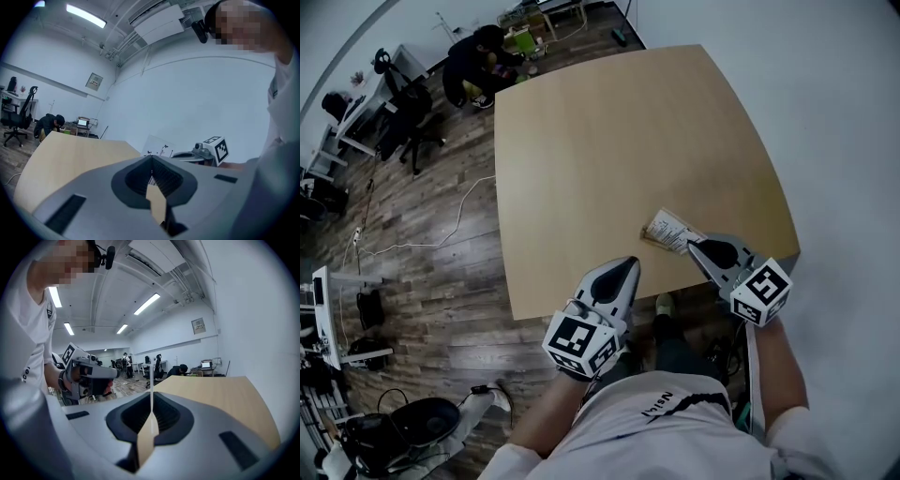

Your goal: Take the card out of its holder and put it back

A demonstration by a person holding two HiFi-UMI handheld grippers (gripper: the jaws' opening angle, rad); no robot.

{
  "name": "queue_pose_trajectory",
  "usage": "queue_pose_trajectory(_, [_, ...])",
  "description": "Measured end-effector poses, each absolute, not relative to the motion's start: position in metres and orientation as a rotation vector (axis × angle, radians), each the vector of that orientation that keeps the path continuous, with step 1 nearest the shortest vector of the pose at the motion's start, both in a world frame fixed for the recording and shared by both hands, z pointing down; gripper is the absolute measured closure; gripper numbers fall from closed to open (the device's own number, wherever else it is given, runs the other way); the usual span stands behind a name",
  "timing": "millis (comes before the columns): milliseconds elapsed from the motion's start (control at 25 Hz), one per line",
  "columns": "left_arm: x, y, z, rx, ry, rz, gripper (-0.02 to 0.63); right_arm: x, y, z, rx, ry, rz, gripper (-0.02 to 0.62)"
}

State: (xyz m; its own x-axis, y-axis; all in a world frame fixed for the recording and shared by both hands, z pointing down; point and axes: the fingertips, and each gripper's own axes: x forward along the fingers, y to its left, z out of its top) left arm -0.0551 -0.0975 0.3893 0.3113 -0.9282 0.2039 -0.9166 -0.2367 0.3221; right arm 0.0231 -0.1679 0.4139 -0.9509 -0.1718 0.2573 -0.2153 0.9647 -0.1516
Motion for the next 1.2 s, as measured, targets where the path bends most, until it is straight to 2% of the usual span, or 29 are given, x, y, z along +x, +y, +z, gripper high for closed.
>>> queue_pose_trajectory(600, [-0.085,-0.148,0.478,1.978,-1.747,0.048,0.594,-0.018,-0.232,0.562,0.002,-2.802,0.351,0.569])
queue_pose_trajectory(1200, [-0.057,-0.153,0.496,1.917,-1.754,0.073,0.594,0.004,-0.230,0.592,-0.071,-2.777,0.394,0.569])
